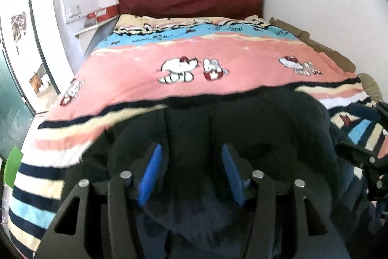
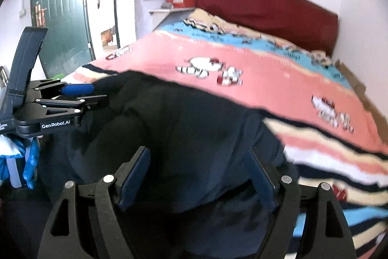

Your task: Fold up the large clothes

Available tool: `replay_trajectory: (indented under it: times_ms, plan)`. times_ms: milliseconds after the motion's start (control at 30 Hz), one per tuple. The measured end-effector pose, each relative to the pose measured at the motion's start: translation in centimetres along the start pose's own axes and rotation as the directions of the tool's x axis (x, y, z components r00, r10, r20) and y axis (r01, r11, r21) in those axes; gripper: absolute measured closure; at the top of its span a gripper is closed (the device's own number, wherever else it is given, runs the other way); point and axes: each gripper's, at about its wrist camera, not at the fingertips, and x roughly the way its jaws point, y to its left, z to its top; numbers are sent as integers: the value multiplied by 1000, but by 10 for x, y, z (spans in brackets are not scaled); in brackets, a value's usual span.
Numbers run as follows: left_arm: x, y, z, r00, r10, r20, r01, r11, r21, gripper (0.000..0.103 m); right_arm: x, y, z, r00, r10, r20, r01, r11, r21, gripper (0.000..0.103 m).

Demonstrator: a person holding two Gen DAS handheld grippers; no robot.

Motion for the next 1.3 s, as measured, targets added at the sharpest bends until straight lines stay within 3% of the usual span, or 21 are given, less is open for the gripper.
replay_trajectory:
  times_ms: [133,267,467,600,700,833,1133,1300]
  plan:
    - [30,3,16,999,41,-33,-41,999,24,49,31,-22,22,999,-27,-30,28,999,35,21]
    - [76,11,1,990,85,-115,-81,996,42,49,72,-39,13,994,-18,-109,27,996,84,21]
    - [107,15,-15,993,80,-83,-75,995,63,44,98,-27,-28,984,34,-175,-8,990,144,21]
    - [118,18,-20,997,65,-48,-63,997,48,43,98,-13,-49,986,-2,-169,26,990,141,21]
    - [124,14,-20,993,96,-67,-91,994,67,43,107,-14,-50,984,-21,-179,47,989,142,21]
    - [106,11,-13,988,104,-110,-95,992,84,44,97,-12,-43,981,-48,-187,71,990,121,21]
    - [5,-5,-18,1000,-17,-7,17,1000,22,44,26,-7,-26,996,-19,-92,31,992,123,21]
    - [-1,-24,-37,998,-48,-30,50,998,46,43,16,7,-27,995,2,-96,5,997,80,21]
